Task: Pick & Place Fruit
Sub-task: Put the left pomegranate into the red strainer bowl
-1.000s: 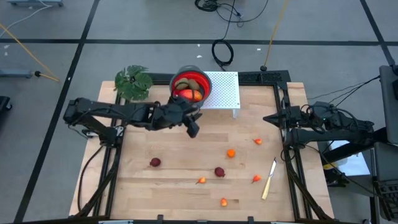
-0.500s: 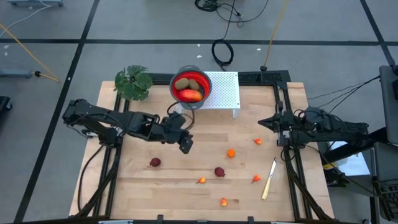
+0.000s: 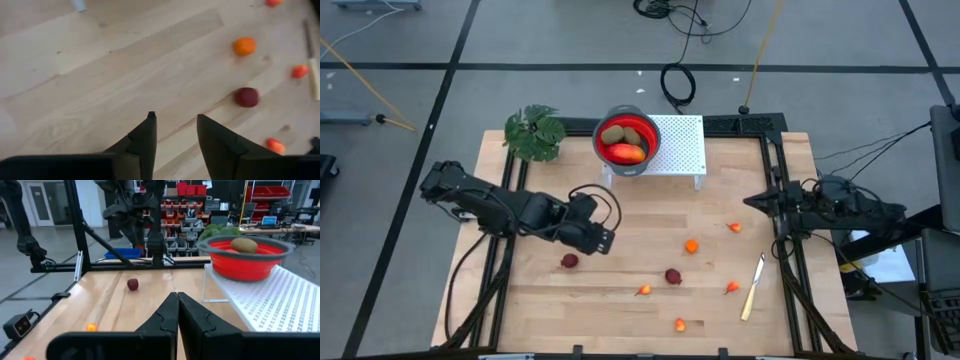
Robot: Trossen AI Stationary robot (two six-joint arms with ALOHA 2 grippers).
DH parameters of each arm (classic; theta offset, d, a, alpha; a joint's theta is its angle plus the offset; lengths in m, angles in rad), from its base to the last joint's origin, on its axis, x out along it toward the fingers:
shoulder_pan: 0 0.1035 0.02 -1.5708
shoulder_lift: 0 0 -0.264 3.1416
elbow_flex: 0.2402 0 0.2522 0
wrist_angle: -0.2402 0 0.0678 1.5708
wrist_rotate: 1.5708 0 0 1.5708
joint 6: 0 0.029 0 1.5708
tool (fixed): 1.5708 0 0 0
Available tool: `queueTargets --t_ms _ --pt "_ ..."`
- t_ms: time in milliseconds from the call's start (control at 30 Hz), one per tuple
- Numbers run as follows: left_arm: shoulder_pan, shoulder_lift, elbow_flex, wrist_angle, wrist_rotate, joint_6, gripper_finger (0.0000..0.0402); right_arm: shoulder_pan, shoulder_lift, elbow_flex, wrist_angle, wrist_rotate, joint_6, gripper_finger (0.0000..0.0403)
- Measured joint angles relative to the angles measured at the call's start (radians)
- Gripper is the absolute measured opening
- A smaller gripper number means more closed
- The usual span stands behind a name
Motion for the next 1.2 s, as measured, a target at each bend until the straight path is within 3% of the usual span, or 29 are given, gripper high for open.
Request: queueTargets --t_ms 267,567,867,1200 --pt "-0.012 0.0 -0.092 0.0 0.028 -0.086 0.0207 0.0 -0.017 -0.001 -0.02 0.0 0.053 0.0" --pt "-0.018 0.0 -0.206 0.025 0.151 -0.2 0.026 0.0 -0.018 -0.021 0.007 -0.028 0.062 0.0" --pt "-0.037 0.0 -0.281 0.025 0.207 -0.281 0.0286 0.0 -0.019 -0.159 0.144 -0.027 0.09 0.0" --pt "-0.075 0.0 -0.363 0.022 0.28 -0.358 0.0297 0.0 -0.019 -0.184 0.154 -0.027 0.09 0.0"
